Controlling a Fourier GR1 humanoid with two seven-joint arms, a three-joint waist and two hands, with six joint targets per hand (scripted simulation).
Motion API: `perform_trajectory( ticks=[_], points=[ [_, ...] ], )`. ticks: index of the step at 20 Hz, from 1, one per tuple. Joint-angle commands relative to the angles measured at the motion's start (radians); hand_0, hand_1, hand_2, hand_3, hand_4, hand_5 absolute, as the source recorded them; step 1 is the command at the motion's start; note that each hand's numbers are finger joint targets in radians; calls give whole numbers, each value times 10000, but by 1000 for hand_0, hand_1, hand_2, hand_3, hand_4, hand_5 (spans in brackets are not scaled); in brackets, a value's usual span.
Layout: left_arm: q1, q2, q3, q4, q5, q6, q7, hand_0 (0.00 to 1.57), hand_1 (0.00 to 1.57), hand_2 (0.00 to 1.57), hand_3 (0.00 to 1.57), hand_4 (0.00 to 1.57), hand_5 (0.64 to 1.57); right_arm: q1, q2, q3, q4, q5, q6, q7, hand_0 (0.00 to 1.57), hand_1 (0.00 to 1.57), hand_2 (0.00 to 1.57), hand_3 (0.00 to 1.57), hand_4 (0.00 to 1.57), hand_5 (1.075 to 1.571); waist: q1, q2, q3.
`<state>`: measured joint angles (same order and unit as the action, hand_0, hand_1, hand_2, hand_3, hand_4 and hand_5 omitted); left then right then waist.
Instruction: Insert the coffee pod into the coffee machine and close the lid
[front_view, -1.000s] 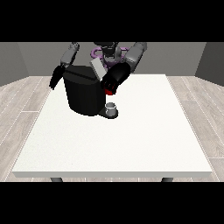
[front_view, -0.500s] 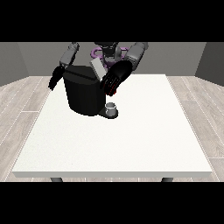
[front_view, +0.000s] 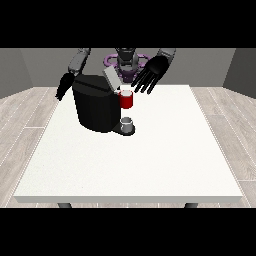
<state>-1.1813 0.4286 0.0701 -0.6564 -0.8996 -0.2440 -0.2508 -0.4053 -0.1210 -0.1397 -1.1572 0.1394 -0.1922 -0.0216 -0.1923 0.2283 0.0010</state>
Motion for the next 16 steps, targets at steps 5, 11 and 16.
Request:
perform_trajectory(
  ticks=[5, 11, 16],
  points=[
    [1334, -1927, 1439, -501, 2196, -14, -321, 0, 0, 151, 0, 0, 1571, 1070, 190, -342, 848, -118, -277, -418, 0, 0, 0, 0, 0, 1571, 1319, -1489, -26],
    [3641, -3623, 3228, -221, 4662, -258, -808, 0, 0, 0, 0, 0, 1571, 2250, -176, -518, 967, -138, -55, -320, 0, 0, 0, 0, 0, 1571, 2404, -3206, -42],
    [5640, -4054, 3147, -312, 4899, -346, -950, 0, 0, 0, 0, 421, 1571, 3111, -113, -406, 693, -214, 164, -358, 0, 0, 0, 0, 0, 1571, 2590, -4516, -14]
  ],
)
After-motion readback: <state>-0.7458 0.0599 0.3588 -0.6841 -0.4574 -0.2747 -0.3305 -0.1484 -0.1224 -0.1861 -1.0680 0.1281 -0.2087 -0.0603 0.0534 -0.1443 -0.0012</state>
